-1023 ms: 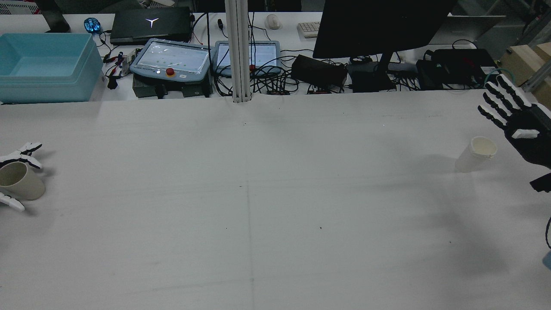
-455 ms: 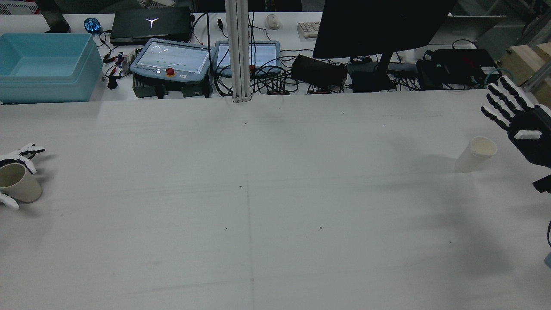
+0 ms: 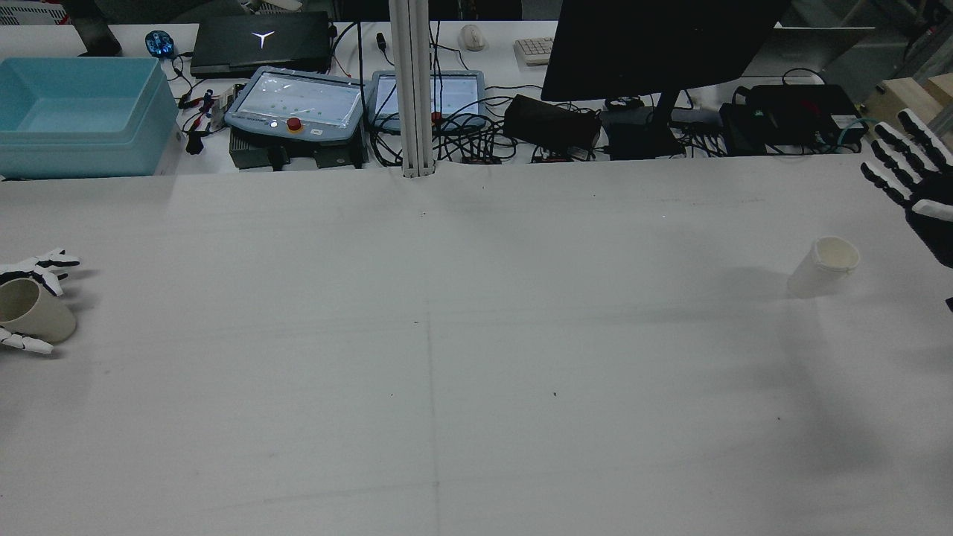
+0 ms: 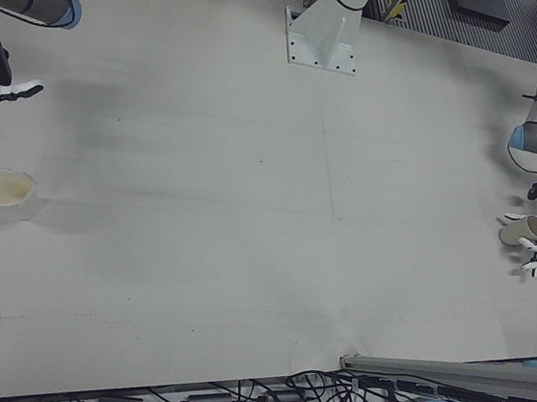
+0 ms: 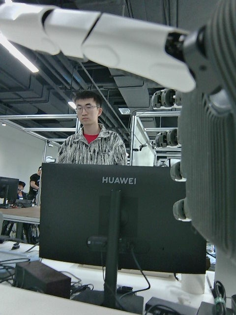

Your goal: Pour water

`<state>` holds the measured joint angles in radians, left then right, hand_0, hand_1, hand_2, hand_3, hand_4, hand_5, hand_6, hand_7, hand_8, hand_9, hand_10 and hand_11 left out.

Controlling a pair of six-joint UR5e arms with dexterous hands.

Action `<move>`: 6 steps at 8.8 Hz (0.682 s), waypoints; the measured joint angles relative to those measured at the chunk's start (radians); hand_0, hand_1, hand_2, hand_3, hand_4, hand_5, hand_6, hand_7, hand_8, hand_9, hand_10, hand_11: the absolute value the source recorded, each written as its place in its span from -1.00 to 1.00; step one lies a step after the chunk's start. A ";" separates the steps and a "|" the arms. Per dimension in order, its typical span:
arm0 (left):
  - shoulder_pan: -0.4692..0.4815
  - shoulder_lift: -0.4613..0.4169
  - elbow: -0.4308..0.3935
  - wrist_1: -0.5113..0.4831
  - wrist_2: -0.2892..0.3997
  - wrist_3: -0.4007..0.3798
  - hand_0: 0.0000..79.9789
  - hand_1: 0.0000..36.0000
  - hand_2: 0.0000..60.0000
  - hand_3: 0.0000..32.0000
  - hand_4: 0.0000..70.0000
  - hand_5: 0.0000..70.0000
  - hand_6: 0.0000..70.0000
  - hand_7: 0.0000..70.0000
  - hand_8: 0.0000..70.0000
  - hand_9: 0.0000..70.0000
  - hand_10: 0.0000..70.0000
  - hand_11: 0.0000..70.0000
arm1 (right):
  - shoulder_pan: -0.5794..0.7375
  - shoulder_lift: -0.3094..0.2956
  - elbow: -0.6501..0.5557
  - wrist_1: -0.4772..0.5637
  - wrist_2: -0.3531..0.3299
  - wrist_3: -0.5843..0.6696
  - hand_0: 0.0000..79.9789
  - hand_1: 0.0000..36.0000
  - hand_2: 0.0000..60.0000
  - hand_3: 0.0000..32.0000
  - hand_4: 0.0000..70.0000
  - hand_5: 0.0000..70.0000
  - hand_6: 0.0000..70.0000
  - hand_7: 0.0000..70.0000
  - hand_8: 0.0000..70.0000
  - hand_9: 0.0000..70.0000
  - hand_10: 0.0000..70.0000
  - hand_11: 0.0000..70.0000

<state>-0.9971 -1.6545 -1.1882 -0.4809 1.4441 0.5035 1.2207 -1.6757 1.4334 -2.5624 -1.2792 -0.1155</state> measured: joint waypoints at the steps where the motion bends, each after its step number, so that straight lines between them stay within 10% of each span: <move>1: 0.000 0.000 -0.001 0.012 -0.002 -0.034 1.00 1.00 1.00 -1.00 1.00 1.00 -0.55 -0.35 -0.82 -0.82 -0.73 -0.51 | 0.043 -0.003 0.004 0.001 -0.006 0.027 0.37 0.21 -0.62 -0.10 -0.88 -0.80 -0.89 -0.63 -1.00 -0.97 -1.00 -0.96; 4: 0.000 0.000 -0.045 0.088 -0.004 -0.135 1.00 1.00 1.00 -1.00 1.00 1.00 -0.57 -0.36 -0.83 -0.83 -0.75 -0.54 | 0.101 -0.076 -0.036 0.045 -0.045 0.053 0.43 0.42 -0.55 0.01 -1.00 -0.77 -0.99 -0.86 -1.00 -1.00 -0.97 -0.87; 6: 0.000 0.005 -0.095 0.138 -0.004 -0.174 1.00 1.00 1.00 -1.00 1.00 1.00 -0.58 -0.36 -0.83 -0.83 -0.76 -0.54 | 0.069 -0.019 -0.333 0.253 -0.062 -0.002 0.52 0.53 -0.57 -0.70 -0.99 -0.75 -0.95 -0.86 -1.00 -1.00 -1.00 -0.91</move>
<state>-0.9976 -1.6497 -1.2836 -0.3425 1.4404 0.3293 1.2896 -1.6944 1.1008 -2.3098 -1.3411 -0.1173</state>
